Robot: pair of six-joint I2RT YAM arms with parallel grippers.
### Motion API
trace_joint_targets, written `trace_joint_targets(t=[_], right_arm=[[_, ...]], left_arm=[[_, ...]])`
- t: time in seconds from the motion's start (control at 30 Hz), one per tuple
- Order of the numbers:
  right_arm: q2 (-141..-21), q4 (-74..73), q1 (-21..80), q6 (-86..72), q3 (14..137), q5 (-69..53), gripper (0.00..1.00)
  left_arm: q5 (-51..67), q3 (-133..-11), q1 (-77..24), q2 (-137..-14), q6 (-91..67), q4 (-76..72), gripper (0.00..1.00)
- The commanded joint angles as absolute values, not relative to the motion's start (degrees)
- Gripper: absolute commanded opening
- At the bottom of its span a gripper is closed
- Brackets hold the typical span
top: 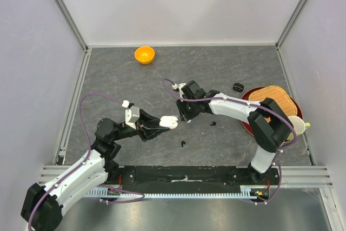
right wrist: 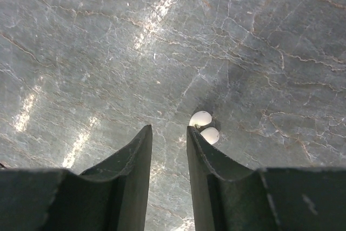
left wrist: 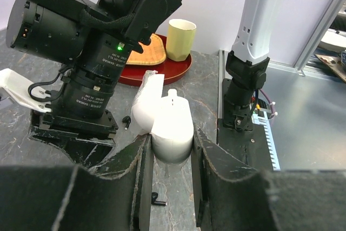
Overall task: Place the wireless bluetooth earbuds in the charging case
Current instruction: Pick up the earbud from the center of the board.
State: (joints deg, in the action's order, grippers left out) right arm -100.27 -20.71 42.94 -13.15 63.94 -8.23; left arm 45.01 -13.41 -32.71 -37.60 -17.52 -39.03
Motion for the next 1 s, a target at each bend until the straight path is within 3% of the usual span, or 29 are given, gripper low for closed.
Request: trace_joint_targets(t=[0.0,0.97], right_arm=[[-101.5,-22.4,43.3,-10.8,66.5,-8.0,0.38],[-105.1,-27.1,43.8,-5.7,69.3,-2.5,0.39]], left_arm=[[44.0,-13.9,-32.9,-37.8,-15.3,-39.8,0.02],[44.2,-14.1,-32.9,-39.0,-15.5,-40.2,0.02]])
